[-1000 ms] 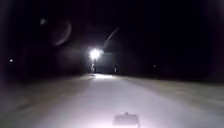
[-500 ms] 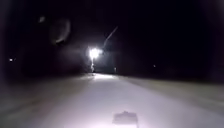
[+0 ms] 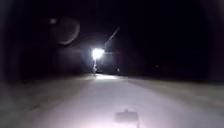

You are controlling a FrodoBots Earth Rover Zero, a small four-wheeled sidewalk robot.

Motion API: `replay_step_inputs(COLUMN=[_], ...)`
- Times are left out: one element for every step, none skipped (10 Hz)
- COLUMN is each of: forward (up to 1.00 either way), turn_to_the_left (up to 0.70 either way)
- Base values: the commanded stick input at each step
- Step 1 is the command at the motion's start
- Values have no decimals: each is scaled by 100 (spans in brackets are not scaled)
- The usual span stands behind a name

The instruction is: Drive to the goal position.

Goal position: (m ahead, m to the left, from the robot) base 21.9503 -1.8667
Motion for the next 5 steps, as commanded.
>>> replay_step_inputs(forward=[70,70,70,70,70], turn_to_the_left=[0,0,0,0,0])
